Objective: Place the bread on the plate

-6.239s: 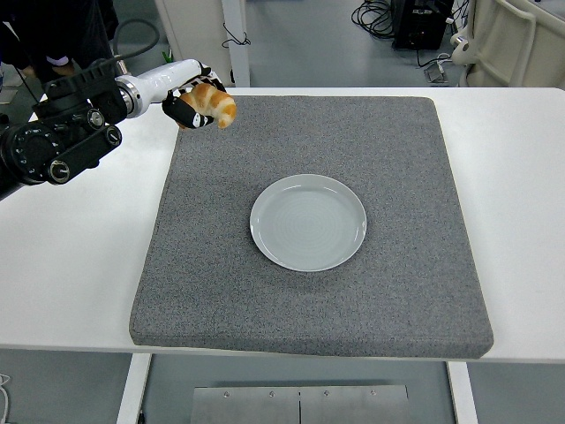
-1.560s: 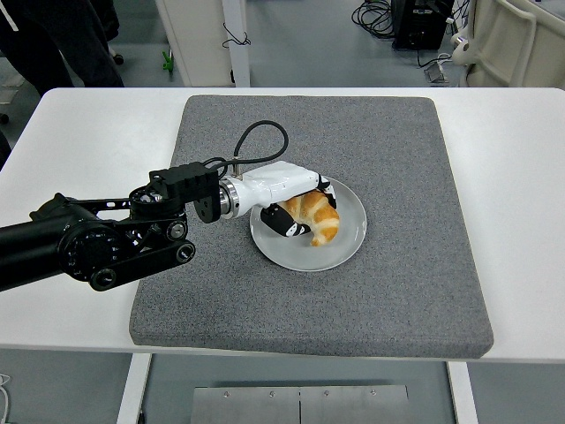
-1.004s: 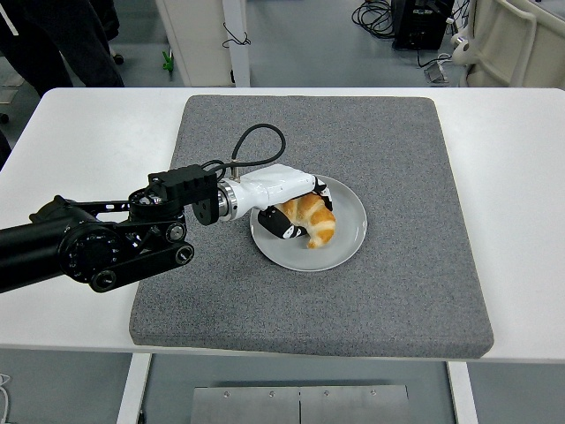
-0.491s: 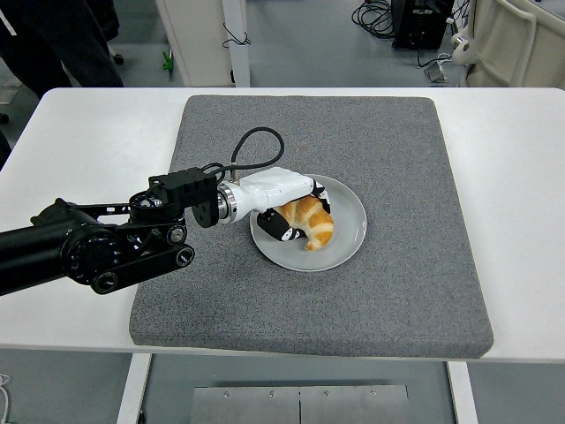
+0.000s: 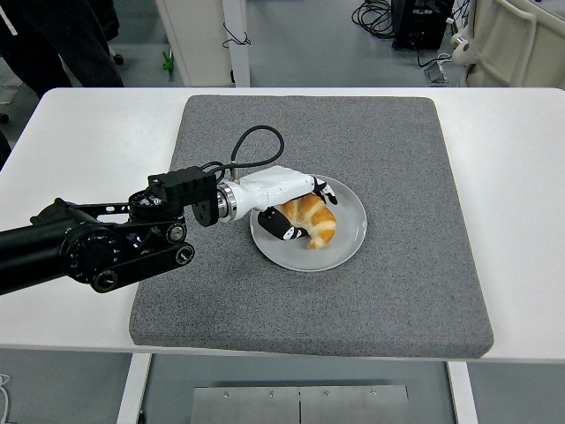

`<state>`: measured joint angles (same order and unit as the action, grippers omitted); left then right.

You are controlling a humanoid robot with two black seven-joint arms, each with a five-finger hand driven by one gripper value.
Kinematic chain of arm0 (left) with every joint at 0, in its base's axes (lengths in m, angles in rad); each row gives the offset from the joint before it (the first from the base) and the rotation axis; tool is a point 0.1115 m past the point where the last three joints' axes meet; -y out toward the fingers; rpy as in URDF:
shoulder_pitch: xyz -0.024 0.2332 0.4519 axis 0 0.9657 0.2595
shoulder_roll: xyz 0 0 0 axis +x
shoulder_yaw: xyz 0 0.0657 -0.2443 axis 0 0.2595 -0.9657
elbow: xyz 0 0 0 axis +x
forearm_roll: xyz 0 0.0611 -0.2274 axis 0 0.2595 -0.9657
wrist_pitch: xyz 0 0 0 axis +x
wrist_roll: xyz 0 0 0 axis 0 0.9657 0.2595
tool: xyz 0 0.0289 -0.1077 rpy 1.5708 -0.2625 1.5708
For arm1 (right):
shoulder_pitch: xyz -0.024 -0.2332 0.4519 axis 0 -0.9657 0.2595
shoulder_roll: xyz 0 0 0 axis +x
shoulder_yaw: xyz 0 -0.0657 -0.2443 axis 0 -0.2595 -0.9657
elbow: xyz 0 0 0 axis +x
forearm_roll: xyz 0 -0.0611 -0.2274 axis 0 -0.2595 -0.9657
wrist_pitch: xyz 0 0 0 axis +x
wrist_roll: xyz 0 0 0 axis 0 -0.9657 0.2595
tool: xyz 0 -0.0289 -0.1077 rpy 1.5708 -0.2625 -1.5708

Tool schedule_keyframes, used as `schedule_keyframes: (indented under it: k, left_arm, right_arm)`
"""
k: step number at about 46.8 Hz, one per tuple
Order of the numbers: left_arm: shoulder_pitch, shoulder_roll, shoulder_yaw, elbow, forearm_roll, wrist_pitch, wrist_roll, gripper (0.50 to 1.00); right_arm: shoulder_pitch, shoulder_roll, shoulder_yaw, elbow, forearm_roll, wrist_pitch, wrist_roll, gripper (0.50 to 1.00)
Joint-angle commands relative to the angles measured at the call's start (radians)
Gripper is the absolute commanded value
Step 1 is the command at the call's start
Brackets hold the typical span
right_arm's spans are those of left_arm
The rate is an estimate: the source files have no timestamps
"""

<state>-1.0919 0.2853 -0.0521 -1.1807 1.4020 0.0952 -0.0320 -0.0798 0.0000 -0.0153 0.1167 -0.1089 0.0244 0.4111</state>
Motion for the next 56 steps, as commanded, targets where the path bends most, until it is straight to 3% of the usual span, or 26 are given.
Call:
schedule_keyframes:
  k: [1,23,28,36,44,50,56]
  left_arm:
    - [0.001,0.000,0.002,0.000,0.000,0.000,-0.009,0.783]
    - [0.001,0.003,-0.002,-0.002,0.000,0.000,-0.025,0.874]
    - [0.000,0.011,-0.011,-0.005,-0.041,-0.014,-0.037,0.931]
    - [-0.020,0.029,-0.025,-0.005,-0.210,-0.100,-0.063,0.954]
    - [-0.026,0.044,-0.112,-0.005,-0.239,-0.173,-0.088,0.955]
    - [-0.017,0.061,-0.181,-0.003,-0.317,-0.210,-0.124,0.961]
    - [-0.016,0.080,-0.198,0.003,-0.426,-0.207,-0.147,0.965]
  right_arm:
    - [0.000,0.000,0.000,0.000,0.000,0.000,0.000,1.000]
    - [0.000,0.000,0.000,0.000,0.000,0.000,0.000,1.000]
    - [0.000,0.000,0.000,0.000,0.000,0.000,0.000,1.000]
    - [0.000,0.000,0.000,0.000,0.000,0.000,0.000,1.000]
    - [0.000,0.000,0.000,0.000,0.000,0.000,0.000,1.000]
    - [0.000,0.000,0.000,0.000,0.000,0.000,0.000,1.000]
    - [0.000,0.000,0.000,0.000,0.000,0.000,0.000,1.000]
